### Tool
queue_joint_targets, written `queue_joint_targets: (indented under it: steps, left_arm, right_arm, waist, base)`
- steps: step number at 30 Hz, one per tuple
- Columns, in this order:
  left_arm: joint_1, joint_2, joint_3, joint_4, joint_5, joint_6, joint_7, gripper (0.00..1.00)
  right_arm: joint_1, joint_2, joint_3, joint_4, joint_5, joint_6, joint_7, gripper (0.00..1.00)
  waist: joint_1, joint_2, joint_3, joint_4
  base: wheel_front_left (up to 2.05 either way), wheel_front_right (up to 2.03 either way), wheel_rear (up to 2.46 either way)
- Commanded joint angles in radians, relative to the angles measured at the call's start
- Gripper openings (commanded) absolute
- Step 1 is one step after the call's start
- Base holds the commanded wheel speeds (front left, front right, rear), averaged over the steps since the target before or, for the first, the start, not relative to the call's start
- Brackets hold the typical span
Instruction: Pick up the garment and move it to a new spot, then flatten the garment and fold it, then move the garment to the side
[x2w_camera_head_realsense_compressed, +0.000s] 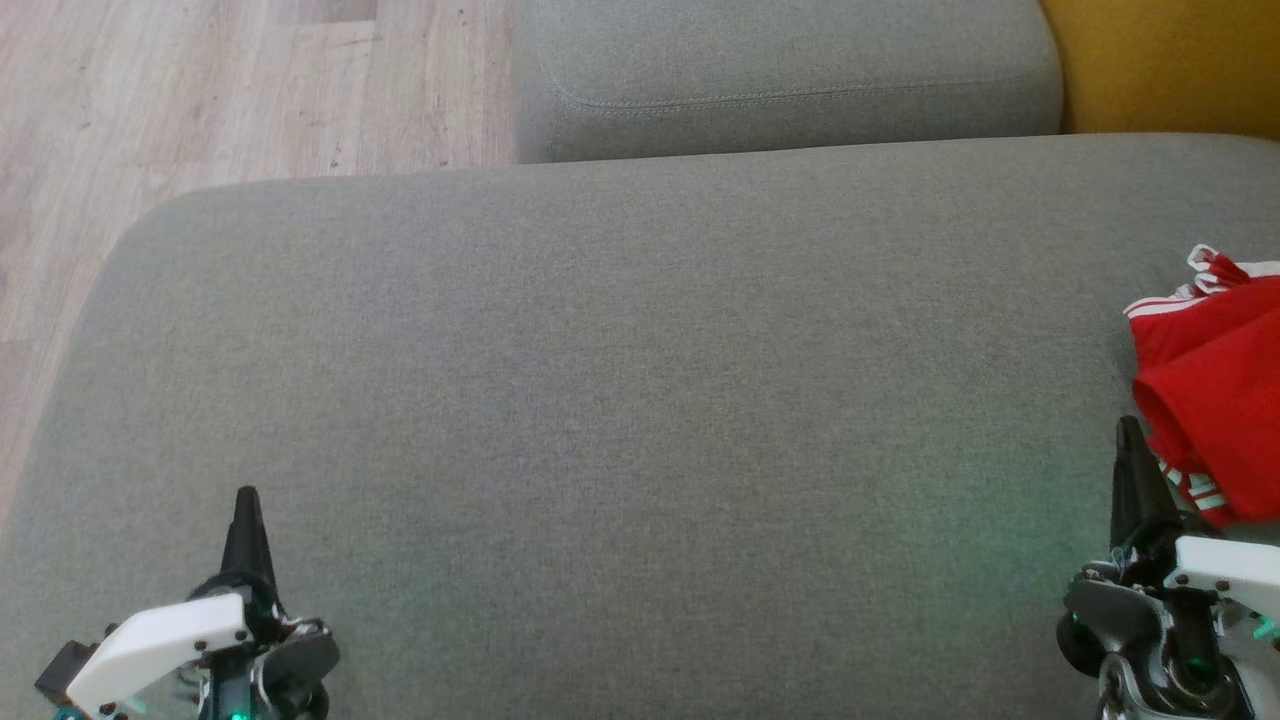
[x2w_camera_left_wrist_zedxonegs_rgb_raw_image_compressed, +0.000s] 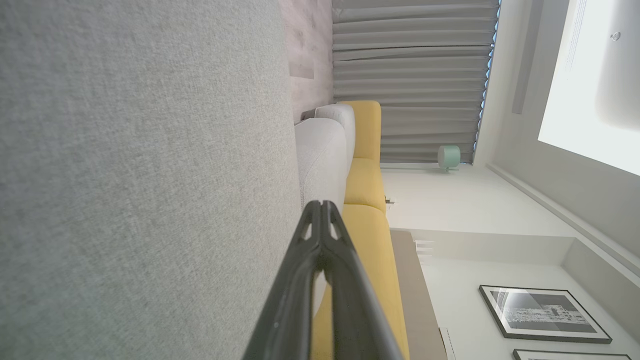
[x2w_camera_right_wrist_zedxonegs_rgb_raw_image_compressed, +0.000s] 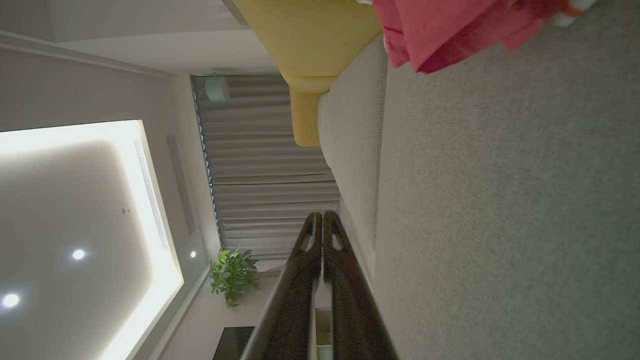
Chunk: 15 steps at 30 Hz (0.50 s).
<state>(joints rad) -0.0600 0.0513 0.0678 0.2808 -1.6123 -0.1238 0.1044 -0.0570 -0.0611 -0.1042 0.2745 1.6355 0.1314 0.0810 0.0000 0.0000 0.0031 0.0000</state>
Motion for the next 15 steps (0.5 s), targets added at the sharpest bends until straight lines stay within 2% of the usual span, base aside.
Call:
queue_joint_targets:
  steps: [1, 15]
  left_arm:
    - [-0.047, 0.005, 0.039, -0.036, -0.002, -0.007, 0.003, 0.0]
    - [-0.048, 0.004, 0.04, -0.036, -0.001, -0.007, 0.004, 0.0]
  right_arm:
    - [-0.048, -0.009, 0.018, -0.031, -0.004, -0.001, 0.01, 0.0]
    - [-0.049, -0.006, 0.014, -0.031, -0.007, -0.001, 0.013, 0.0]
  waist:
    - [0.0, 0.0, 0.0, 0.0]
    - [0.0, 0.0, 0.0, 0.0]
  base:
    - [0.0, 0.0, 0.0]
    - [0.0, 0.0, 0.0]
